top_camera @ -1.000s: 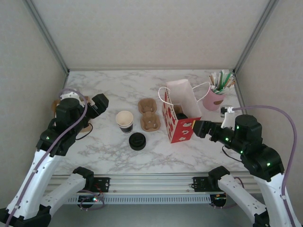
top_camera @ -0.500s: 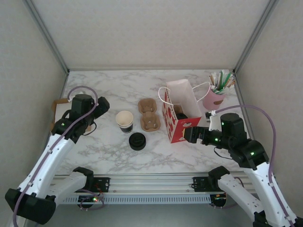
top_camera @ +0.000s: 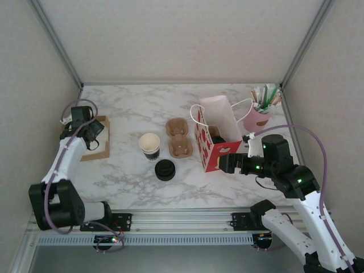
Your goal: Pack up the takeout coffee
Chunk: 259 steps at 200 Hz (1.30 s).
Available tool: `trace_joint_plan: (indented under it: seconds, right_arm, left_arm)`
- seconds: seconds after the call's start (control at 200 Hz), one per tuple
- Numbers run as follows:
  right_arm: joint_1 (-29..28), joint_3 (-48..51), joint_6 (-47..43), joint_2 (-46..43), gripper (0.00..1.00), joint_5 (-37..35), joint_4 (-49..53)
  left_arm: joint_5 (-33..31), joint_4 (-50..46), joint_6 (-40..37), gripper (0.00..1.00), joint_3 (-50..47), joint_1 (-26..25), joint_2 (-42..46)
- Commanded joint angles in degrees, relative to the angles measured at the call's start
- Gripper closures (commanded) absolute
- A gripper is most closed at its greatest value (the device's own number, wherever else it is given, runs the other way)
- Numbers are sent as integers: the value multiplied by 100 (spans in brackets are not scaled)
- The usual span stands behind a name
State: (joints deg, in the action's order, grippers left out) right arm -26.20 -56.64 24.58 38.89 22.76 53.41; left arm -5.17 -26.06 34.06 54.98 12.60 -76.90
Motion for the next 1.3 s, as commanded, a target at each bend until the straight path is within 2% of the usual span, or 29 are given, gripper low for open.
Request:
trace_joint_plan:
  seconds: [0.0,0.11,0.26,0.546,0.751,1.087,1.232,1.292]
  right_arm:
    - [-50,66,-145,26,1,91,45]
    - [-47,87,-143,47,1,94,31]
    - [-49,136,-108,111,1,97,-46]
    - [-59,145,-121,141,1,133,-42]
    - [-54,144,-93,99,1,158,-11]
    - [-54,162,-19,-32,1,129,56]
    - [-53,171,-13,-23,1,143,51]
    - [-56,173,-12,8,1,156,26]
  left_arm:
    - [218,349,-119,38,-6,190,-427]
    - [515,473,-76,53,-117,129,-730]
    - [661,554,23,66,-416,-179,-745]
    - [1074,633,262,59,-820,-492,-494]
    - [1345,733,396,58,-1032,-794,-262]
    - [1541,988,899,57,-1316,-1830,-119]
    - [1478,1031,1239,57,-1512,-2357,232]
    - [1404,907,1277,56,-1495,-2425,405]
